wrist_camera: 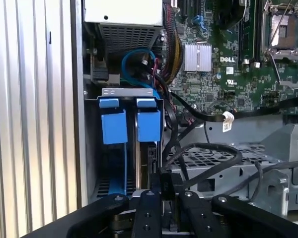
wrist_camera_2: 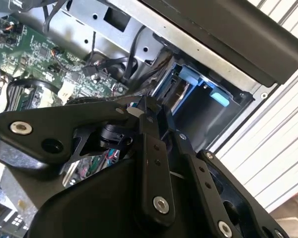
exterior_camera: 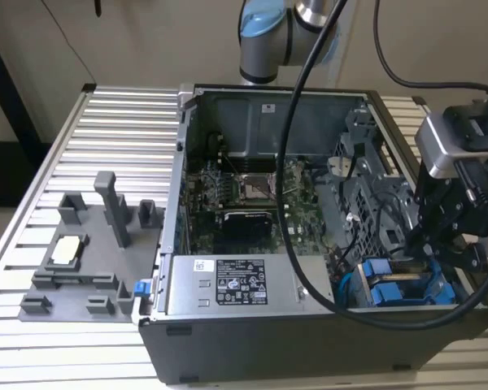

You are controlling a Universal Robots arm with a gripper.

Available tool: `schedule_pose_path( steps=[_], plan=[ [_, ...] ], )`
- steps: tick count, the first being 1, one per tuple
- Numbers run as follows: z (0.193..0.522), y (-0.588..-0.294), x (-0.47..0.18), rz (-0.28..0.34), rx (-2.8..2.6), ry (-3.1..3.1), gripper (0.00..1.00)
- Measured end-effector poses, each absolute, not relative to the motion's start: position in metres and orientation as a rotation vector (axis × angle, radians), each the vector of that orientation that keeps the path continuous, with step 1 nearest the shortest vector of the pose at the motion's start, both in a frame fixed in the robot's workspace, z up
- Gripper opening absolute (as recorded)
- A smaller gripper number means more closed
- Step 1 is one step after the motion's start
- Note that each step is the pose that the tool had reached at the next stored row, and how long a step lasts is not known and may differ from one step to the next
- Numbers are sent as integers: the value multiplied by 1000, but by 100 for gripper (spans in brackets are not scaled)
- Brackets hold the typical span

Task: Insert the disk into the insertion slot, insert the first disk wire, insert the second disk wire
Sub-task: 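Insert the first disk wire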

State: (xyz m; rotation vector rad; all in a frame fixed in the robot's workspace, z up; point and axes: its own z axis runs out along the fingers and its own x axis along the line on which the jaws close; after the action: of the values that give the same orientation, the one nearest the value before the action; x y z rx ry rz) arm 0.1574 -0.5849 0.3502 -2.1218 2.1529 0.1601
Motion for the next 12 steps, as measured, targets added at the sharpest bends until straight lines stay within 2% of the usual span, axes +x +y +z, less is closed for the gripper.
schedule_pose_path(
  steps=[12],
  plan=[
    [340,-585,171,189,-2113,2171,20]
  ],
)
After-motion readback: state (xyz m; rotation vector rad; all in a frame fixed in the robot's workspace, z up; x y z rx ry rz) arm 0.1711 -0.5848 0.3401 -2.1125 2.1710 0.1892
